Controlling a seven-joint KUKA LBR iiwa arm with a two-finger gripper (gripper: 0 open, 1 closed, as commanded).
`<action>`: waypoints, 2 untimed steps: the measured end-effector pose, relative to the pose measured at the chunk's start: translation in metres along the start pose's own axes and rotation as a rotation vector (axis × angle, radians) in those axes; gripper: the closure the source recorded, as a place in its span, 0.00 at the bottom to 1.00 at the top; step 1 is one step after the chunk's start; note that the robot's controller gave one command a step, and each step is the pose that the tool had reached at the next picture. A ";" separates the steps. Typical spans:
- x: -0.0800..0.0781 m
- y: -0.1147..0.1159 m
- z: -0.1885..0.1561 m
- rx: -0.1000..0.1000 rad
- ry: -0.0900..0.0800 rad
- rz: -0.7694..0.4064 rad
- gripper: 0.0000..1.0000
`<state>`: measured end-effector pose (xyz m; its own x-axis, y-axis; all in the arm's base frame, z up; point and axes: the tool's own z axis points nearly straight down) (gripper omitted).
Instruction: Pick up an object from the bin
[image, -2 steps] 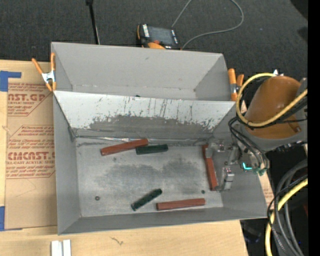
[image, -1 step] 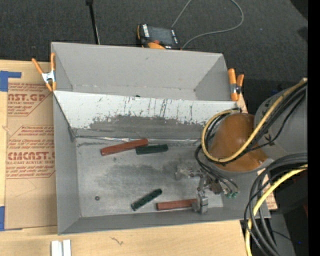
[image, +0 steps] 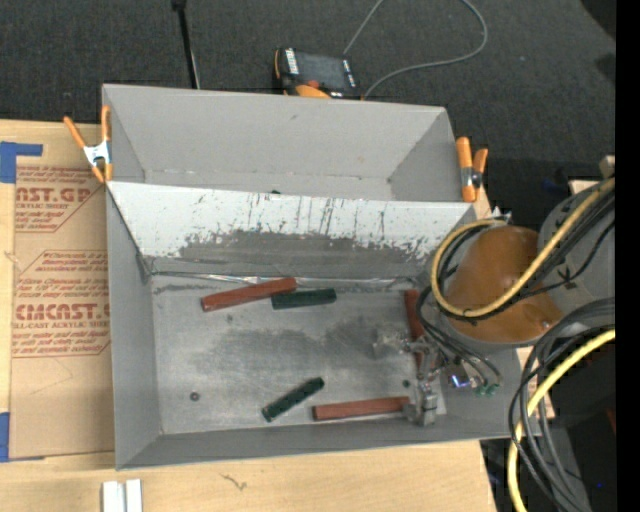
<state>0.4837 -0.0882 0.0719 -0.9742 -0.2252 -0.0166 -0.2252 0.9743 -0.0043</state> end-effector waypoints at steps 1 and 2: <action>-0.001 -0.004 0.000 -0.001 0.002 -0.076 0.00; 0.000 0.006 -0.006 -0.002 0.006 -0.047 0.00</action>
Offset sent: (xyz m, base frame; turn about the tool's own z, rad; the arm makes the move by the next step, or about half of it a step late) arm -0.0025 -0.0057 -0.0019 -0.0760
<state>0.4824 -0.0823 0.0778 -0.9627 -0.2705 -0.0106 -0.2705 0.9627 -0.0029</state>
